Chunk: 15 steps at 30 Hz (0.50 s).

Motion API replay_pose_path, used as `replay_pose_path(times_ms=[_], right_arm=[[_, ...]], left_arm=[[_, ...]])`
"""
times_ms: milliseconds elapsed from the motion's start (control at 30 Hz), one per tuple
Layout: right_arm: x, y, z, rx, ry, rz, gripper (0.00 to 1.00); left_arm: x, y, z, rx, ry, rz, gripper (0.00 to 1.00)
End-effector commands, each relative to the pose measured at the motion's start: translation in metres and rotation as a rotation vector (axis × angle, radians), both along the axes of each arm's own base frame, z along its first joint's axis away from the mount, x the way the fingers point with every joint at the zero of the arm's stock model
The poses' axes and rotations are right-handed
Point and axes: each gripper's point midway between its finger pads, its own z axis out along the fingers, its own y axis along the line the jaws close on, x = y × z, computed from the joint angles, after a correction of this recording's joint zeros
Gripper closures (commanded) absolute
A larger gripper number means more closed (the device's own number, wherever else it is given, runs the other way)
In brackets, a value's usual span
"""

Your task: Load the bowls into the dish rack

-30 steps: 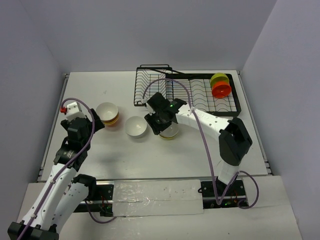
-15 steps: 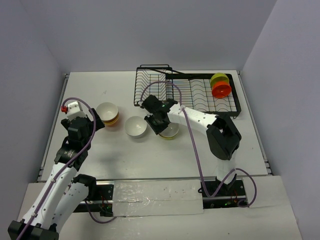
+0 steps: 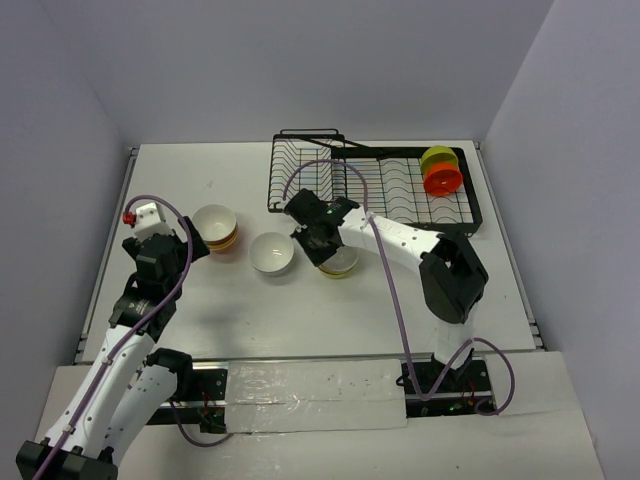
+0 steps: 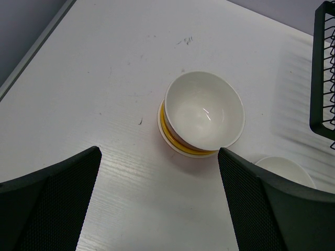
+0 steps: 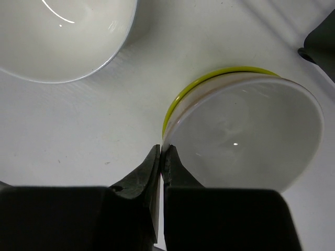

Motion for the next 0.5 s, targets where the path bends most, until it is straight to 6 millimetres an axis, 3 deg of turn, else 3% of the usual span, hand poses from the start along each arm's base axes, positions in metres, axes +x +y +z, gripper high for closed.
replay_pose_path(times_ms=[0, 267, 467], right_arm=[[-0.006, 0.011, 0.03, 0.111, -0.028, 0.02, 1.0], [-0.012, 0.013, 0.065, 0.21, -0.058, 0.039, 1.0], [-0.013, 0.015, 0.106, 0.319, -0.092, 0.049, 1.0]], left_arm=[[0.003, 0.001, 0.009, 0.009, -0.038, 0.004, 0.01], [0.004, 0.0, 0.009, 0.009, -0.038, -0.002, 0.01], [0.003, 0.0, 0.009, 0.01, -0.039, -0.004, 0.01]])
